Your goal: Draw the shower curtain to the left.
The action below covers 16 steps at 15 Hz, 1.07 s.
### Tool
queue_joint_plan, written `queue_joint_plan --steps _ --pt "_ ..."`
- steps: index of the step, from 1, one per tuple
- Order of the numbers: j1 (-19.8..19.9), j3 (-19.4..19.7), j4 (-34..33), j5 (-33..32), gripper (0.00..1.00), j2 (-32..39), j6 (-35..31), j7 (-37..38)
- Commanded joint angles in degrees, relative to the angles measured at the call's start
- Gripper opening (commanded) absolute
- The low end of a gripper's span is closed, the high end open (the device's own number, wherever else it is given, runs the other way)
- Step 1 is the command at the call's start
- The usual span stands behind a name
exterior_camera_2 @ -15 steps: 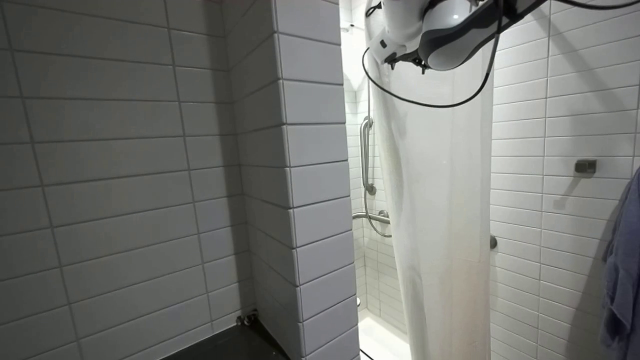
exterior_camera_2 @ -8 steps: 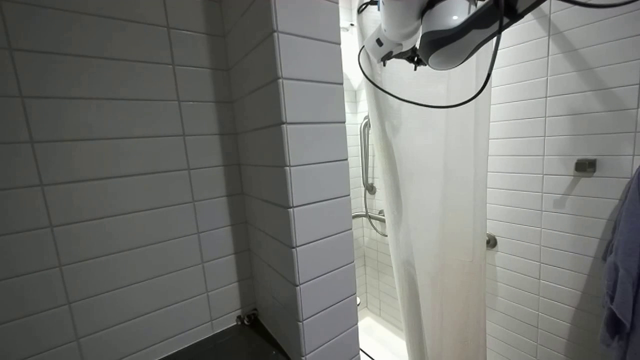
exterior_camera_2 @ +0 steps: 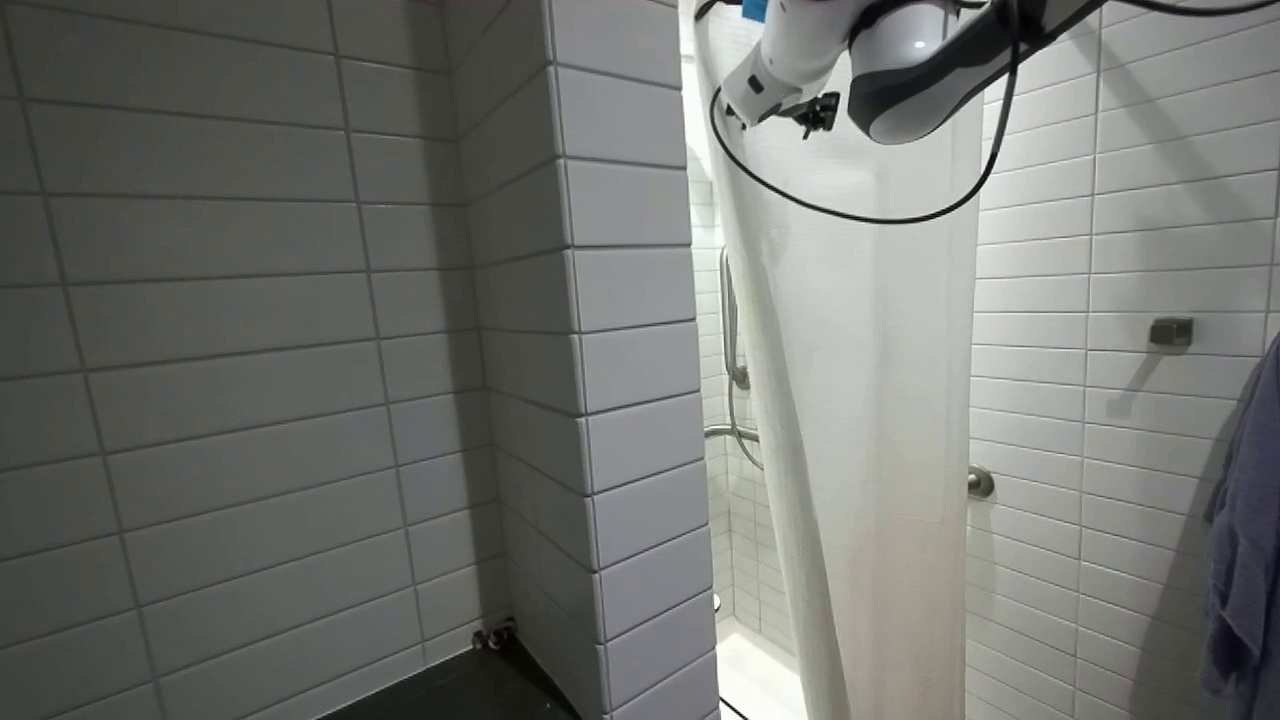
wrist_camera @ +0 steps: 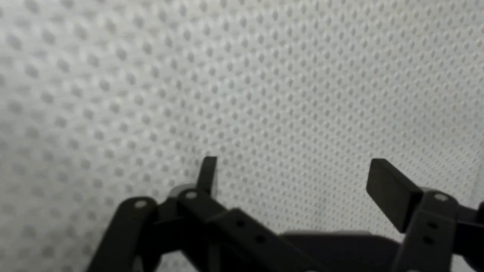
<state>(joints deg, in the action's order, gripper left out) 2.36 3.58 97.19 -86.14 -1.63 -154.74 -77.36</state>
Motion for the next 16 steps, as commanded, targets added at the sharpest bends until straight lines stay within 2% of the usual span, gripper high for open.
queue_joint_plan --steps 1,8,12,14,16 --pt "0.24 0.25 -3.09 -4.58 1.0 2.01 -7.91 1.52" --pt "0.38 0.65 -9.0 -11.55 1.0 5.28 -22.04 4.68" --pt "0.99 0.71 -16.93 -17.72 1.0 8.6 -33.69 9.93" --pt "1.63 0.3 -22.19 -17.95 1.0 11.06 -39.79 10.56" --pt "1.82 0.45 -26.85 -15.28 1.0 13.64 -44.91 8.88"
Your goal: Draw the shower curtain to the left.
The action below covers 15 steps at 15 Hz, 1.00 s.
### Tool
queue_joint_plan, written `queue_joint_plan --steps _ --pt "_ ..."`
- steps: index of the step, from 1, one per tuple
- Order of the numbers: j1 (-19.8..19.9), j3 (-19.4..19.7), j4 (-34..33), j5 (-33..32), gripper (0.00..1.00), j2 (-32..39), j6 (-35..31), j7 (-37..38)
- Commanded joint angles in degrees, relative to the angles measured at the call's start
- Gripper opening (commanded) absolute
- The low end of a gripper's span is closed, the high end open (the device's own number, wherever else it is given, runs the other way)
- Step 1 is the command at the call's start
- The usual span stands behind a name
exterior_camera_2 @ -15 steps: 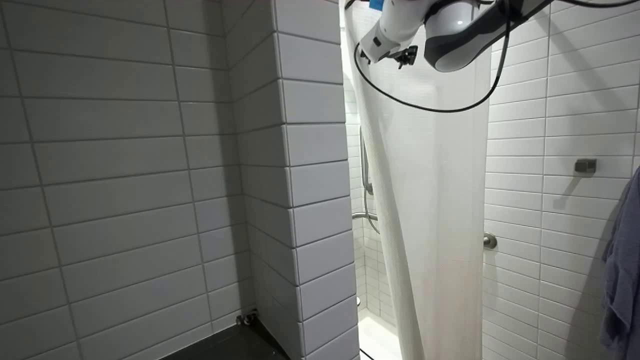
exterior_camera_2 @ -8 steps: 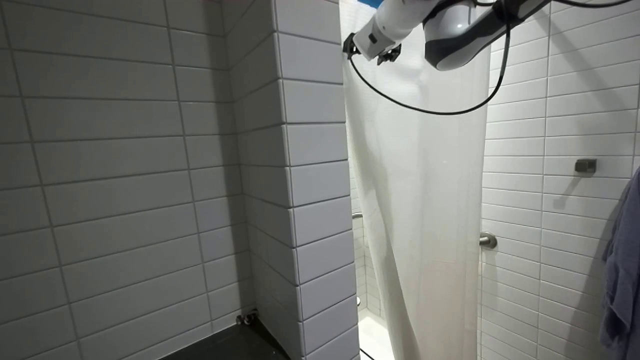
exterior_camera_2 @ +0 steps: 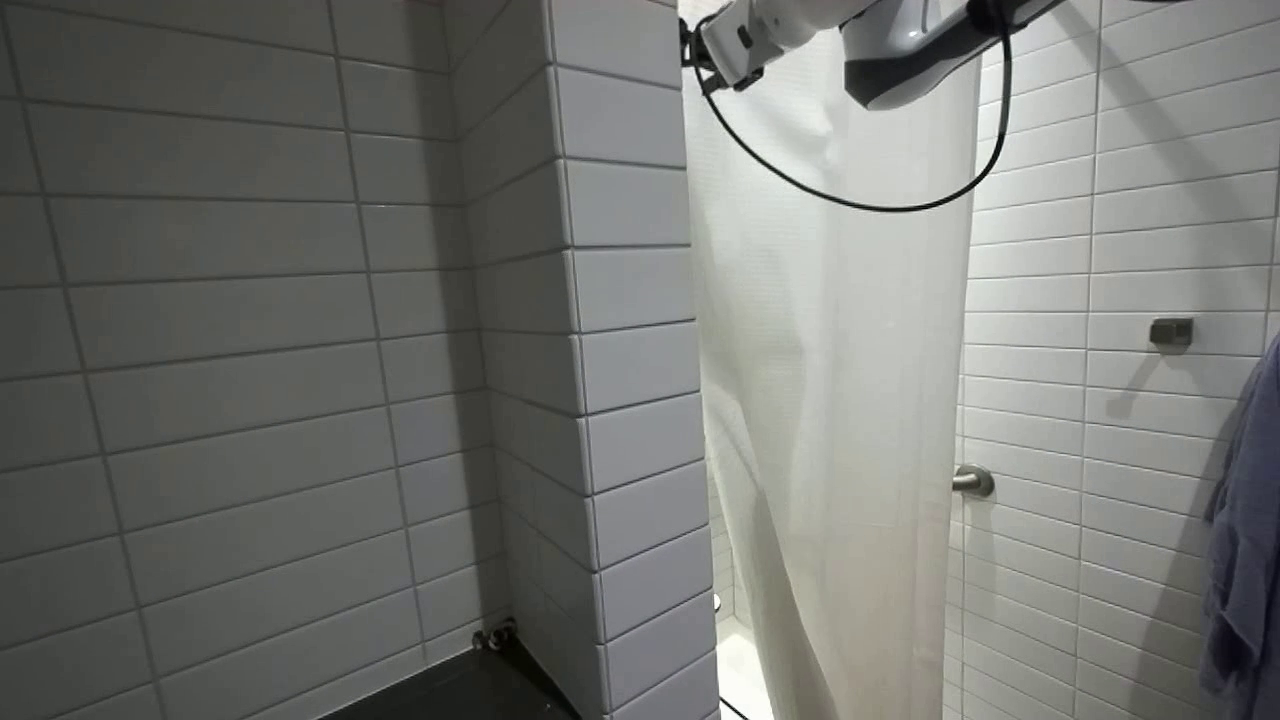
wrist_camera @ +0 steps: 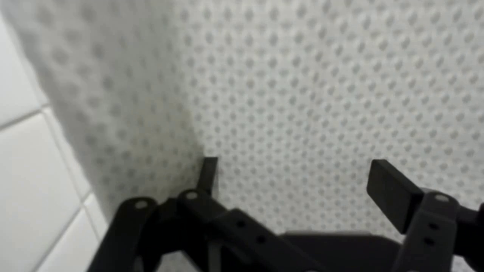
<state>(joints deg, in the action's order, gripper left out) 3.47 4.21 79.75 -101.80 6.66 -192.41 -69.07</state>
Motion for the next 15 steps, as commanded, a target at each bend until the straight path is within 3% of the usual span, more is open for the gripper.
queue_joint_plan --steps 1,2,3,4,7,15 --pt "0.86 -0.1 -11.34 0.7 1.0 6.47 -8.79 0.8" --pt "0.91 0.11 -12.11 0.72 1.0 7.07 -9.01 1.13" --pt "3.12 -3.79 -10.3 3.42 1.0 6.79 -5.89 -1.99" --pt "0.27 0.13 -8.35 -0.65 1.0 4.55 -5.74 2.02" --pt "2.46 -2.59 -8.44 3.14 1.0 5.73 -5.56 -1.21" --pt "2.63 -2.86 -8.64 3.18 1.0 5.86 -5.56 -1.21"
